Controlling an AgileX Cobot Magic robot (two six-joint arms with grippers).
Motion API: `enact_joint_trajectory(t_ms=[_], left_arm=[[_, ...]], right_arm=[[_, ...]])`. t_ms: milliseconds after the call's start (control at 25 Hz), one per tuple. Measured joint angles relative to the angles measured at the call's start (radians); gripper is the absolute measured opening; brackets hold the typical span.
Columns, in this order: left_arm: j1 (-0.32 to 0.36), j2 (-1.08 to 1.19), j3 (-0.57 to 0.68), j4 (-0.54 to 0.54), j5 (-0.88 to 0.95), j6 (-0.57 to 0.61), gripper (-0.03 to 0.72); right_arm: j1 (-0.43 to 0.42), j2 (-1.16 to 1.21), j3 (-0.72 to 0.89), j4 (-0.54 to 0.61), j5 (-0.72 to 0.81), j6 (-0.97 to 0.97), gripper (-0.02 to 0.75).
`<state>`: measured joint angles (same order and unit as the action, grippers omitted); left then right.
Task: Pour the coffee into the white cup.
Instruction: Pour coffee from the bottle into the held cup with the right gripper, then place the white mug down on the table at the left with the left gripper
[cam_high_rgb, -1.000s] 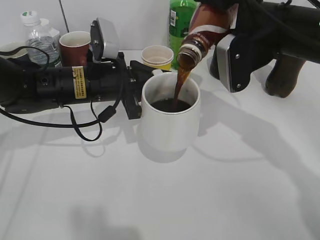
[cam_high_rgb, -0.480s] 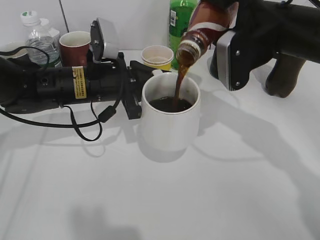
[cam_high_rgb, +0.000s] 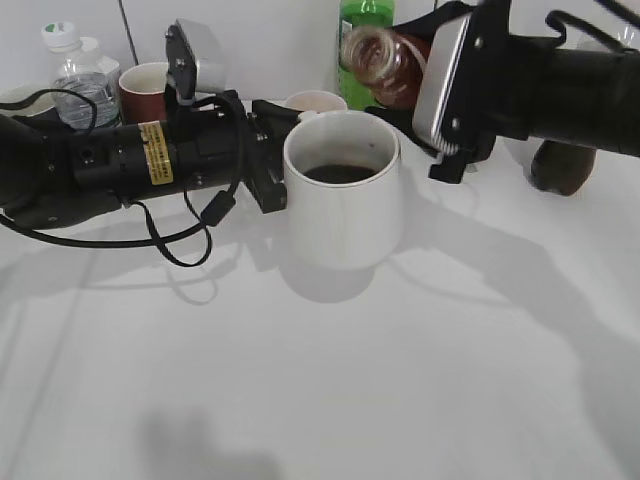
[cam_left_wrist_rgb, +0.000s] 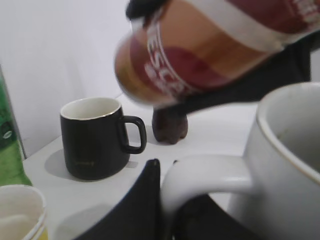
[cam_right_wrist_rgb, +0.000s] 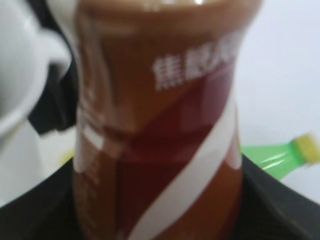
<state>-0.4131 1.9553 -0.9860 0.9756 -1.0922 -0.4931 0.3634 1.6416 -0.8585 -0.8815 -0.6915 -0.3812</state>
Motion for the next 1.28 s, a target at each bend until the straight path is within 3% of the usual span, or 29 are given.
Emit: enact_joint_trajectory(t_ms=[240, 440, 800, 1000, 1280], left_arm=[[0.021, -0.022, 0.008, -0.002, 0.036, 0.0, 0.036], [0.077, -0.062, 0.07, -0.012, 0.038, -0.001, 0.036], [0.216, -0.16, 0.251, -0.048, 0.038, 0.046, 0.036], [0.283, -0.197, 0.36, -0.172, 0.015, 0.153, 0.036], [0.296, -0.197, 0.488, -0.502, 0.007, 0.358, 0.036]], right_arm=[[0.0, 0.008, 0.0, -0.002, -0.021, 0.412, 0.531], [0.0, 0.008, 0.0, 0.022, -0.001, 0.734, 0.531], [0.0, 0.008, 0.0, 0.096, 0.06, 0.824, 0.529], [0.0, 0.008, 0.0, 0.138, 0.06, 0.827, 0.529], [0.0, 0.008, 0.0, 0.141, 0.058, 0.828, 0.529]])
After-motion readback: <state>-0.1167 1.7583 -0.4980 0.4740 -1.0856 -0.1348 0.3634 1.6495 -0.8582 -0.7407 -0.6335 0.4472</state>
